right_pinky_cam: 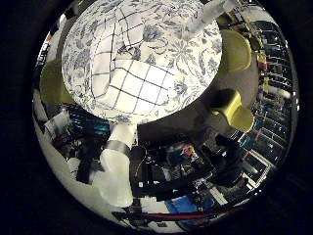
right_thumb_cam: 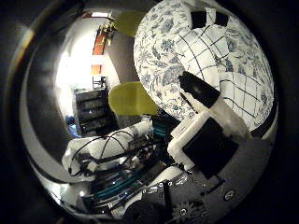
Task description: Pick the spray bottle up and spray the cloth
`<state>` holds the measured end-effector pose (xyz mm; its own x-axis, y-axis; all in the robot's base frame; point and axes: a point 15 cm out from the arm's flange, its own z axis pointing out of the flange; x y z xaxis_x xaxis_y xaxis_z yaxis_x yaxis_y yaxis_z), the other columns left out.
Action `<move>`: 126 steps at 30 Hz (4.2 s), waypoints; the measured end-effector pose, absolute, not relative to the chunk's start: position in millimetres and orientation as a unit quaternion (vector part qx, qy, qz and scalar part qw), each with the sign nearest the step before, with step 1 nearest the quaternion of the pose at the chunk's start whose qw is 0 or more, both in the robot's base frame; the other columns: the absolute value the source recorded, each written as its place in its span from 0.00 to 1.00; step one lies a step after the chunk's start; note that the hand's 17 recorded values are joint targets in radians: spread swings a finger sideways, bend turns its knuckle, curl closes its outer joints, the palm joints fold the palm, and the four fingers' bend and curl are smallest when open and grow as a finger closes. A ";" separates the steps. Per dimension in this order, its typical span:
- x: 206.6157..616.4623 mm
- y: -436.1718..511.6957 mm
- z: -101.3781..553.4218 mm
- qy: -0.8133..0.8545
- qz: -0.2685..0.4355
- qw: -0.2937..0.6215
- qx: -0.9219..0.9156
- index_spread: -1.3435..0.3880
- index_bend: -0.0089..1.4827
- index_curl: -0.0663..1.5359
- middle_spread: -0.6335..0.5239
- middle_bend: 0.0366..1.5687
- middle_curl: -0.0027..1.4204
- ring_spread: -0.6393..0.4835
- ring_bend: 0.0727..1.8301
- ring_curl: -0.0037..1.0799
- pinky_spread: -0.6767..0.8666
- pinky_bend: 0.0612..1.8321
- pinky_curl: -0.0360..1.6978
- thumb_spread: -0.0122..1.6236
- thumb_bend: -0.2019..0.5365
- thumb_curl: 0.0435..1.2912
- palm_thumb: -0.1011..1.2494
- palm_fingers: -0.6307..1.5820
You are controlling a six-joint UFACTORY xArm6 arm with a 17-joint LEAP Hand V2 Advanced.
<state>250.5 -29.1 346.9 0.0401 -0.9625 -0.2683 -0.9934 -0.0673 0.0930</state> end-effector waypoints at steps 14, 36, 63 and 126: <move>276.4 -113.2 376.6 0.730 0.076 0.204 -0.648 0.58 0.12 0.28 0.48 0.19 0.31 0.66 0.21 0.27 0.67 0.16 0.15 0.70 0.24 0.25 0.59 0.49; 283.2 -295.8 356.9 0.743 0.048 0.425 -0.515 0.62 0.11 0.24 0.52 0.21 0.30 0.71 0.22 0.25 0.68 0.23 0.16 0.66 0.24 0.25 0.54 0.40; 377.4 -325.6 251.0 0.641 0.221 0.460 -0.573 0.63 0.10 0.19 0.68 0.12 0.24 0.75 0.16 0.24 0.67 0.24 0.19 0.57 0.23 0.21 0.46 0.28; 402.1 -192.5 446.0 0.694 -0.065 0.307 -0.648 0.63 0.74 0.60 0.44 0.88 0.54 0.36 0.73 0.75 0.31 0.64 0.67 0.57 0.25 0.53 0.89 0.78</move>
